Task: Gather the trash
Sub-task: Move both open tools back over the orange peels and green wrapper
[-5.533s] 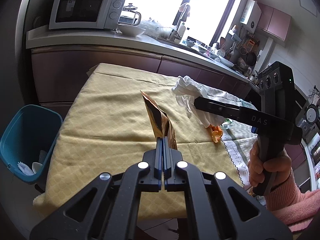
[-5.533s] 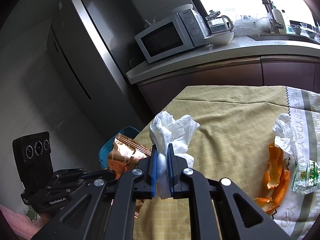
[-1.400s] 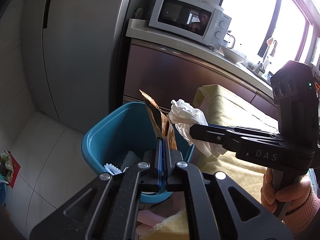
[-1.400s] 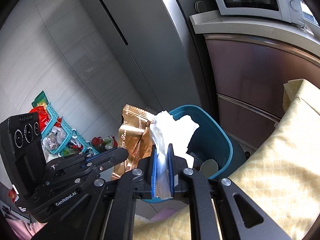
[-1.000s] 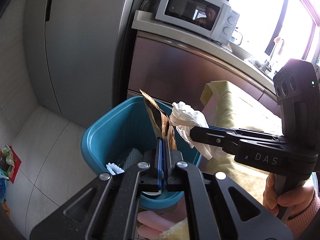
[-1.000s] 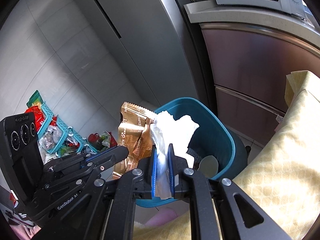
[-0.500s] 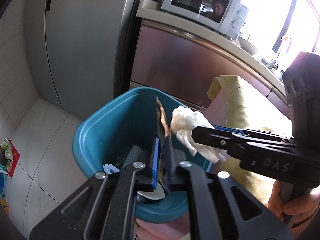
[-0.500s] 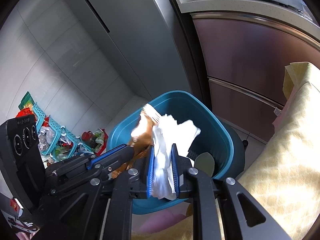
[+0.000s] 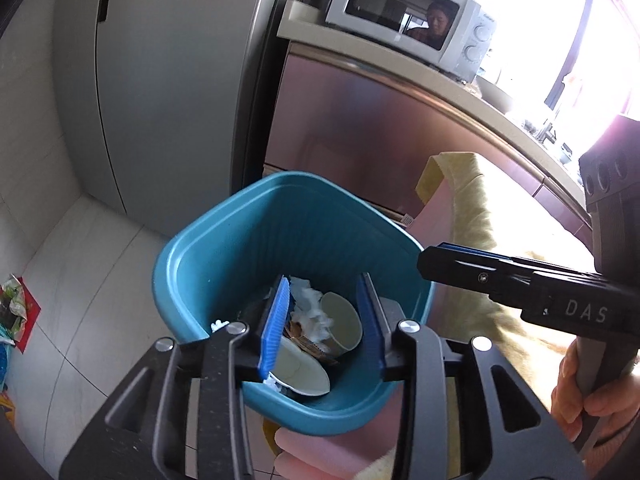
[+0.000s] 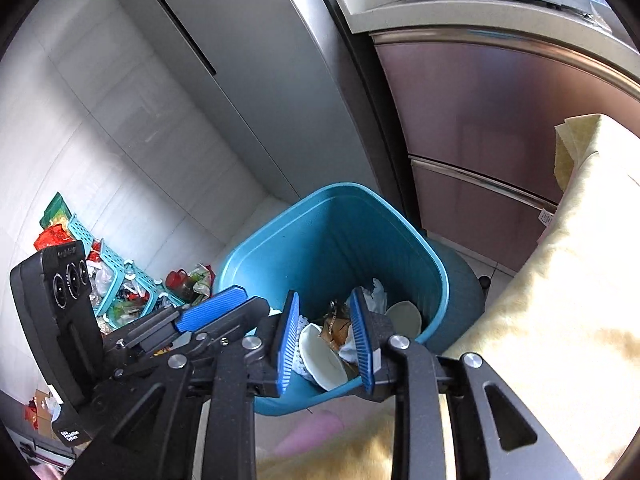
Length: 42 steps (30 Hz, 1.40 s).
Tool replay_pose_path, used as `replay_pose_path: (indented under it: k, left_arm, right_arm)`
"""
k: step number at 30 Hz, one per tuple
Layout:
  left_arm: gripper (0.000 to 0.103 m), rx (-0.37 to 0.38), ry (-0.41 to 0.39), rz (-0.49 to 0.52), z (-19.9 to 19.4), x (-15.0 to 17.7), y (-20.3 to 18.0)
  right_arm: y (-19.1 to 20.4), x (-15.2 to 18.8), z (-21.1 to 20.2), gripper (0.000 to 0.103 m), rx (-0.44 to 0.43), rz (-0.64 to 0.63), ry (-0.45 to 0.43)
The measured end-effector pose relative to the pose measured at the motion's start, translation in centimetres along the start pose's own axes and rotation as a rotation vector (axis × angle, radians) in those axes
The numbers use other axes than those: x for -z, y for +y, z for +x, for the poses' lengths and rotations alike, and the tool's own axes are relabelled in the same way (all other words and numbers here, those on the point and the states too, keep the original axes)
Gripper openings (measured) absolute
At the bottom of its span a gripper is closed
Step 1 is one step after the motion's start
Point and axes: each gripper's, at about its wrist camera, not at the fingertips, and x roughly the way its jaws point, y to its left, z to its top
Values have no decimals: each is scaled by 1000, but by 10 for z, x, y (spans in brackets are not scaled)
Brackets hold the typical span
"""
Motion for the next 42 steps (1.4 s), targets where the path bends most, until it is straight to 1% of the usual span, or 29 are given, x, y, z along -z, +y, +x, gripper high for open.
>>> replay_pose_path:
  k: [4,6,7,13,17,22,27,33,36,42]
  left_arm:
    - [43,8,-31,47,-17,3,-13]
    - [50,17,-53,76,-27,5,-22]
    - [51,25,-65,87,-33,7,-27]
    - [60,119,-120,176,-61,14,-63]
    - [62,202,-123,248,-70,23,-100]
    - [64,313,-83,341,-70,41,-153]
    - [65,407,-16,416,-61,60,-203]
    - [65,475,45,520,-54,86,-262]
    - [65,512,74,549,-48,94,-284]
    - [65,558,130,589,-39,110,-324]
  right_arm:
    - [0,6,-17,28,-6,-16,-28]
    - [-3,8,-29,29,-8,-25,-49]
    - [-3,11,-37,29,-9,-29,-63]
    - [-13,31,-93,32,17,-37,-160]
    - [-30,51,-142,34,50,-21,-231]
    - [-55,83,-193,34,130,29,-287]
    - [-83,117,-237,35,230,98,-333]
    - [-123,157,-278,35,327,225,-391]
    - [-144,177,-298,35,374,288,-422]
    - [-184,217,-330,36,465,405,-463]
